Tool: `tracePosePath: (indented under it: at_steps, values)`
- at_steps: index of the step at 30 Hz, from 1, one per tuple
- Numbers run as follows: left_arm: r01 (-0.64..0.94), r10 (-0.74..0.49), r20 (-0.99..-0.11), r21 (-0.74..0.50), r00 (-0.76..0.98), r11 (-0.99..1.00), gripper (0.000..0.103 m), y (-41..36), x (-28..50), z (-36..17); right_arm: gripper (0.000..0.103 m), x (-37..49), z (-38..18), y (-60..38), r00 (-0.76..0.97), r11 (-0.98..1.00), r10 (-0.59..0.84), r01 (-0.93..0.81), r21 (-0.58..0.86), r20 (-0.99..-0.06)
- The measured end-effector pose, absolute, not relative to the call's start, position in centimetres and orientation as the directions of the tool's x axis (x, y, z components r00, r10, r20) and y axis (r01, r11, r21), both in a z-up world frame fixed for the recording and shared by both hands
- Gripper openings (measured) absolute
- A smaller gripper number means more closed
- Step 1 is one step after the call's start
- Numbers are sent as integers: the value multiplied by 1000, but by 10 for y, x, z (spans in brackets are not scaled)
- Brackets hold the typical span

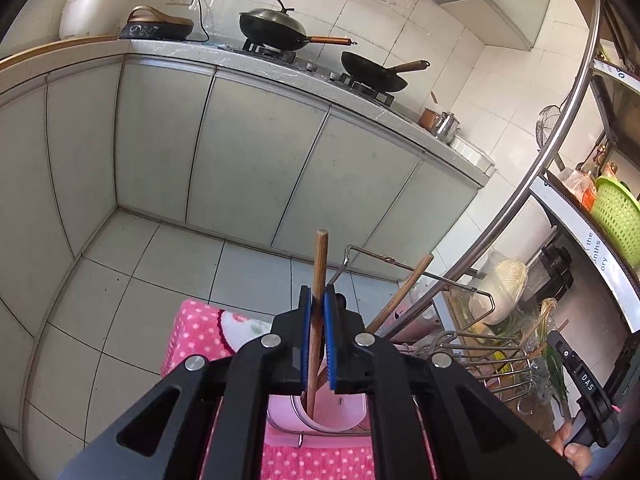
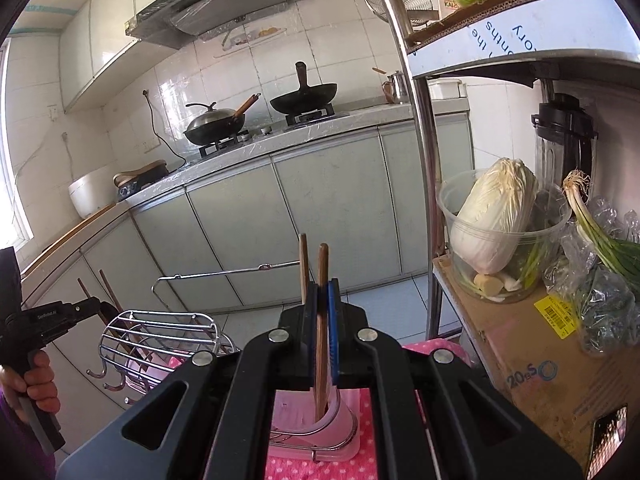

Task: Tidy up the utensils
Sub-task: 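Lower both chopsticks into the tall pink cup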

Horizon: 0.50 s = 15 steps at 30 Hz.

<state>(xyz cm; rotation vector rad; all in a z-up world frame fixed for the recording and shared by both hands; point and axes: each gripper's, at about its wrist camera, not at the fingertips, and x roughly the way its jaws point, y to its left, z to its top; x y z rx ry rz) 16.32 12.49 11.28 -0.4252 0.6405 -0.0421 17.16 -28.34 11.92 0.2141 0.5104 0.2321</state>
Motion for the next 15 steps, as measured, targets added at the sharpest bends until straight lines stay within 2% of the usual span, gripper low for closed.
tracePosePath:
  at_steps: [5,11,15]
  values:
    - [-105,-191,-597,-423,779,900,6,129,167,116,5,178,120,-282,836,951,274,-163,262,-476]
    - [-95,-154,-611,-355,777,930,6,114,168,112,5,179,109,-278,825,951,275,-158,267,-494]
    - [-75,-160,-583,-357,796,931,5,115,161,123,5,177,112,-278,825,953,276,-166,254,-493]
